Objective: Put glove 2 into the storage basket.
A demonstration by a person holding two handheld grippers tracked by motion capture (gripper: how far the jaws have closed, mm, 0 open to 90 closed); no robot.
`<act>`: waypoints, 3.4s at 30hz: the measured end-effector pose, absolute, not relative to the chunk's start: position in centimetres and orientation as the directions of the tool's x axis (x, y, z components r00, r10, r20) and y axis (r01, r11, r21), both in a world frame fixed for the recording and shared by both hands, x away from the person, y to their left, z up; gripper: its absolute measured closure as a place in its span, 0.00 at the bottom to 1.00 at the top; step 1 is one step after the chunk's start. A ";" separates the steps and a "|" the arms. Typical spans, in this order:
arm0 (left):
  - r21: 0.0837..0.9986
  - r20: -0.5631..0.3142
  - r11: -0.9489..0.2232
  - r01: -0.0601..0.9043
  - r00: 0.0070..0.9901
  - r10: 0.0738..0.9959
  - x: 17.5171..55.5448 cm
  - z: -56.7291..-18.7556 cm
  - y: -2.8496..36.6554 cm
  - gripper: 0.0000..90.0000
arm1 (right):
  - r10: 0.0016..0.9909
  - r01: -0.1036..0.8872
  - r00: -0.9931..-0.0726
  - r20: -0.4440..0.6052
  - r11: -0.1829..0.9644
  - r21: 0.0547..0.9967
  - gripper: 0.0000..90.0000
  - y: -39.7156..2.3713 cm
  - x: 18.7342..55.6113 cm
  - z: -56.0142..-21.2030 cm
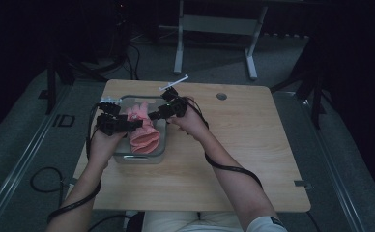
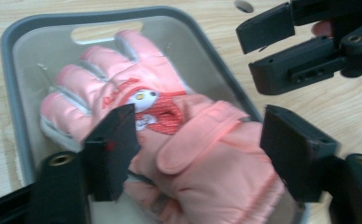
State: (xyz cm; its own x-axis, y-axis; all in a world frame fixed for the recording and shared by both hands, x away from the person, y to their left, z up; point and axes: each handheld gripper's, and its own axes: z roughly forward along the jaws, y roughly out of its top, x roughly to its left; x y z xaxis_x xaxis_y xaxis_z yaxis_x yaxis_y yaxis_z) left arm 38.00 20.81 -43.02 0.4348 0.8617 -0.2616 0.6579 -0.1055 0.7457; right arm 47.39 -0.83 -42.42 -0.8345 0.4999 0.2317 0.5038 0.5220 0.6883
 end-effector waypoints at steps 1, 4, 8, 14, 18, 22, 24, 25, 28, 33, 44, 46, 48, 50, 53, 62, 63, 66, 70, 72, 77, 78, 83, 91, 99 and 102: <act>0.750 -0.258 -0.110 0.652 0.442 0.859 37.8 -42.8 20.6 0.28 | 0.496 0.496 -0.838 0.226 0.524 0.692 0.40 -1.0 47.2 -42.4; 0.770 -0.222 -0.139 0.623 0.466 0.857 37.3 -42.1 19.4 0.20 | 0.490 0.487 -0.843 0.220 0.524 0.699 0.35 -1.7 46.8 -42.3; 0.800 -0.195 -0.142 0.582 0.477 0.857 36.8 -41.5 18.1 0.09 | 0.450 0.475 -0.860 0.242 0.530 0.702 0.25 -2.5 46.7 -42.4; 0.822 -0.189 -0.157 0.547 0.523 0.831 36.4 -41.2 16.6 0.01 | 0.467 0.467 -0.857 0.218 0.527 0.710 0.22 -3.7 46.5 -42.8; 0.817 -0.173 -0.215 0.535 0.583 0.794 36.2 -41.3 14.8 0.01 | 0.472 0.466 -0.856 0.211 0.531 0.708 0.20 -4.4 46.4 -43.0; 0.819 -0.166 -0.243 0.520 0.619 0.768 35.8 -41.3 13.3 0.01 | 0.483 0.462 -0.853 0.195 0.530 0.711 0.19 -5.7 45.7 -43.4; 0.823 -0.151 -0.257 0.507 0.631 0.761 35.5 -41.3 12.7 0.01 | 0.484 0.459 -0.854 0.190 0.532 0.711 0.19 -5.9 45.6 -43.4; 0.824 -0.148 -0.260 0.503 0.635 0.758 35.4 -41.3 12.5 0.01 | 0.483 0.453 -0.856 0.182 0.535 0.713 0.19 -6.3 45.3 -43.6; 0.833 -0.136 -0.269 0.483 0.651 0.746 34.9 -41.3 11.6 0.01 | 0.490 0.449 -0.855 0.168 0.540 0.711 0.19 -7.0 44.9 -43.8; 0.838 -0.108 -0.303 0.453 0.683 0.722 33.9 -41.4 9.9 0.01 | 0.499 0.448 -0.852 0.160 0.536 0.715 0.19 -8.4 44.4 -44.1; 0.833 -0.103 -0.344 0.434 0.731 0.674 32.9 -42.8 7.6 0.01 | 0.512 0.437 -0.849 0.129 0.544 0.716 0.19 -11.1 43.5 -45.8; 0.828 -0.091 -0.360 0.431 0.735 0.672 32.8 -43.1 7.2 0.01 | 0.510 0.437 -0.850 0.131 0.544 0.716 0.19 -11.6 43.4 -46.2; 0.828 -0.084 -0.366 0.426 0.739 0.669 32.7 -43.3 7.0 0.01 | 0.511 0.436 -0.850 0.129 0.544 0.717 0.19 -11.8 43.3 -46.4; 0.828 -0.070 -0.377 0.416 0.743 0.666 32.5 -43.5 6.7 0.01 | 0.511 0.437 -0.849 0.131 0.542 0.717 0.19 -12.3 43.1 -46.9; 0.827 -0.066 -0.382 0.412 0.747 0.661 32.3 -43.8 6.4 0.01 | 0.509 0.433 -0.851 0.128 0.542 0.721 0.19 -12.7 43.0 -47.3; 0.807 -0.056 -0.425 0.411 0.769 0.637 31.3 -46.8 5.0 0.01 | 0.520 0.433 -0.847 0.113 0.551 0.713 0.19 -15.0 42.1 -50.0; 0.807 -0.056 -0.425 0.411 0.769 0.637 31.3 -46.8 5.0 0.01 | 0.520 0.433 -0.847 0.113 0.551 0.713 0.19 -15.0 42.1 -50.0; 0.801 -0.052 -0.439 0.407 0.778 0.626 31.1 -47.7 4.6 0.01 | 0.528 0.440 -0.842 0.111 0.553 0.708 0.19 -15.6 41.9 -50.8; 0.794 -0.039 -0.460 0.397 0.789 0.613 30.9 -48.8 4.0 0.01 | 0.538 0.448 -0.835 0.116 0.543 0.711 0.19 -16.3 41.7 -51.7; 0.791 -0.021 -0.477 0.383 0.796 0.604 30.7 -49.3 3.7 0.01 | 0.540 0.451 -0.833 0.118 0.541 0.710 0.19 -16.4 41.6 -51.9; 0.777 -0.030 -0.491 0.393 0.803 0.595 30.7 -50.7 3.3 0.01 | 0.542 0.445 -0.832 0.115 0.530 0.722 0.19 -17.6 41.1 -52.9; 0.774 -0.030 -0.495 0.394 0.804 0.594 30.7 -50.9 3.3 0.01 | 0.547 0.449 -0.829 0.118 0.525 0.723 0.19 -17.8 41.0 -53.0; 0.759 -0.018 -0.522 0.390 0.813 0.582 30.7 -52.0 2.8 0.01 | 0.551 0.447 -0.827 0.110 0.527 0.723 0.19 -18.5 40.6 -53.7; 0.748 -0.004 -0.542 0.384 0.819 0.574 30.5 -53.5 2.4 0.01 | 0.564 0.453 -0.818 0.115 0.508 0.732 0.19 -19.8 40.0 -54.7; 0.737 0.011 -0.564 0.373 0.828 0.561 30.1 -54.3 2.2 0.01 | 0.582 0.443 -0.808 0.090 0.500 0.744 0.18 -21.1 39.4 -55.5; 0.744 0.002 -0.551 0.377 0.824 0.567 29.9 -54.5 2.3 0.01 | 0.582 0.431 -0.810 0.077 0.500 0.751 0.17 -21.7 39.1 -55.6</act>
